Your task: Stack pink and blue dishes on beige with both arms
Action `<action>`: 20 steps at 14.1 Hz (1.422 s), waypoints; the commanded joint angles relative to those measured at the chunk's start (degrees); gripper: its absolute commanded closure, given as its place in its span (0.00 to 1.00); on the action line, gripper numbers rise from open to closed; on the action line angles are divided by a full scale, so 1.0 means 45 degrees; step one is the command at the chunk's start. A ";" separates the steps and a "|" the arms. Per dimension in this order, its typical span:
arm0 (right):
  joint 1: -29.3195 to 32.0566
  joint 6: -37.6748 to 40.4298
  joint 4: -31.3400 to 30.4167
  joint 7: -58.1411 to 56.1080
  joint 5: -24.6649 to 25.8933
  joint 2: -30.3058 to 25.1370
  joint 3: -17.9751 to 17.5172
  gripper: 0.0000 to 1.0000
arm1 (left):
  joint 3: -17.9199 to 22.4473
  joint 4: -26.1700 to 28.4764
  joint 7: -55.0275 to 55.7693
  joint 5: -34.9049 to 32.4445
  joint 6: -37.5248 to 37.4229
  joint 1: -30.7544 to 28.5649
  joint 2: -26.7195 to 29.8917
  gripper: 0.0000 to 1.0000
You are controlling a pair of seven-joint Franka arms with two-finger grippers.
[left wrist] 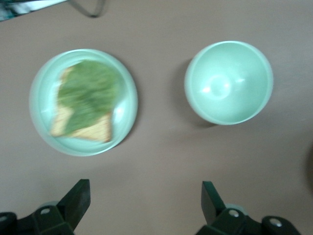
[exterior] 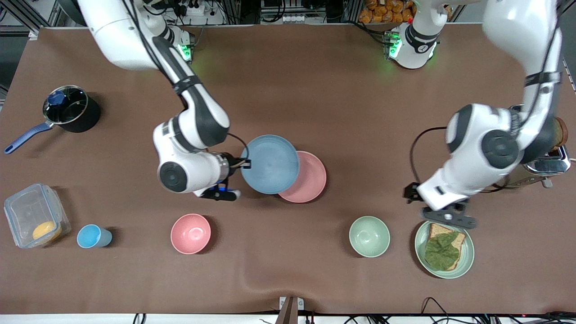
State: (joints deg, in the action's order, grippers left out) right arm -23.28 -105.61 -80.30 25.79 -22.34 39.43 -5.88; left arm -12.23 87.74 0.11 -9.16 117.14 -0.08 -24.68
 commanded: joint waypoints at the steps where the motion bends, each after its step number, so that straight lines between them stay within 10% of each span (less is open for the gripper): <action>1: -0.0566 -0.1565 0.0091 0.0285 -0.0602 0.0630 0.0076 1.00 | -0.0210 0.0289 -0.0122 0.0372 -0.1631 -0.0818 0.1787 0.00; 5: -0.1173 -0.2839 0.0091 0.0656 -0.0701 0.1081 0.0076 1.00 | -0.0074 0.0268 -0.0122 0.1839 -0.3723 -0.1913 0.3955 0.00; 6: -0.1154 -0.2860 0.0091 0.0560 -0.0701 0.1082 0.0076 0.73 | -0.0074 0.0211 -0.0102 0.1841 -0.3997 -0.1973 0.4037 0.00; 7: -0.1154 -0.2860 0.0091 0.0675 -0.0681 0.1062 0.0076 0.01 | -0.0074 0.0172 -0.0083 0.1764 -0.4116 -0.2013 0.4019 0.00; 14: 0.0153 -0.1207 0.0228 0.0364 -0.0448 0.0069 0.0172 0.00 | 0.0022 0.0384 -0.0257 0.1762 -0.4136 -0.1916 0.4212 0.00; 20: 0.3159 0.2546 0.0170 -0.2154 0.3196 -0.1553 0.0330 0.00 | 0.3362 0.1811 -0.1643 0.1861 -0.4156 0.0720 0.5599 0.00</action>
State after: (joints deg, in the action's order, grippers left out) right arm -12.08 -96.71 -77.83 17.52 -13.80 35.09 -3.33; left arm -0.71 92.76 -3.97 -2.13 98.44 0.92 -3.27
